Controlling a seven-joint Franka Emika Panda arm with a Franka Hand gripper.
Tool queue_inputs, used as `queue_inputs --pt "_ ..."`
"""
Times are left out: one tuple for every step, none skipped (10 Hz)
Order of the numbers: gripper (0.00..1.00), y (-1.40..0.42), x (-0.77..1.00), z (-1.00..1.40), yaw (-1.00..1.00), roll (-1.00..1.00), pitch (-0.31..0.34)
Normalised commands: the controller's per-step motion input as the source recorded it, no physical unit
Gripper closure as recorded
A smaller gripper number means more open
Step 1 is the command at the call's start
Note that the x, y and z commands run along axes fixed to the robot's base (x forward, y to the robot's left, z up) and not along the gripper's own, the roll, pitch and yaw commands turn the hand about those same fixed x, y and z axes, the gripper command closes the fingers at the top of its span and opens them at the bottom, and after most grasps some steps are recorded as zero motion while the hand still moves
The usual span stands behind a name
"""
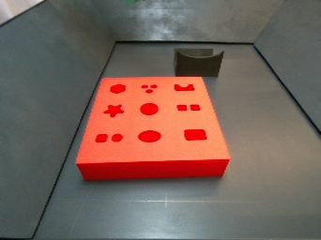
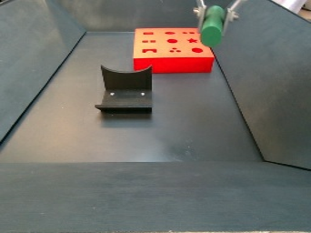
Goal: Pick up the round object. Move up. Place the round object on the fixture. Regrasp the round object. Move to above the board. Insert the round object.
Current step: Place the round object on the fixture.
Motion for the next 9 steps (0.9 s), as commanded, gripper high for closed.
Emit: queue_inputs --pt "1.00 -0.15 1.00 0.11 0.80 -0.13 0.140" --pt "1.00 -0.13 1.00 0.11 0.55 -0.14 0.146" --pt "1.00 -0.12 1.00 0.09 0.30 -0.14 0.137" --pt "1.00 -0.11 1.00 0.08 0.17 -0.13 0.134" --pt "1.00 -0.09 1.00 0.07 0.07 -0.11 0.131" --pt "1.00 -0.08 1.00 0.06 0.05 -0.10 0.133" --pt "1.00 -0.07 1.00 0.05 0.03 -0.08 0.134" --pt "1.00 -0.06 1.00 0.04 0.03 -0.08 0.136" --pt "1.00 -0.05 1.00 0.04 0.03 -0.07 0.144"
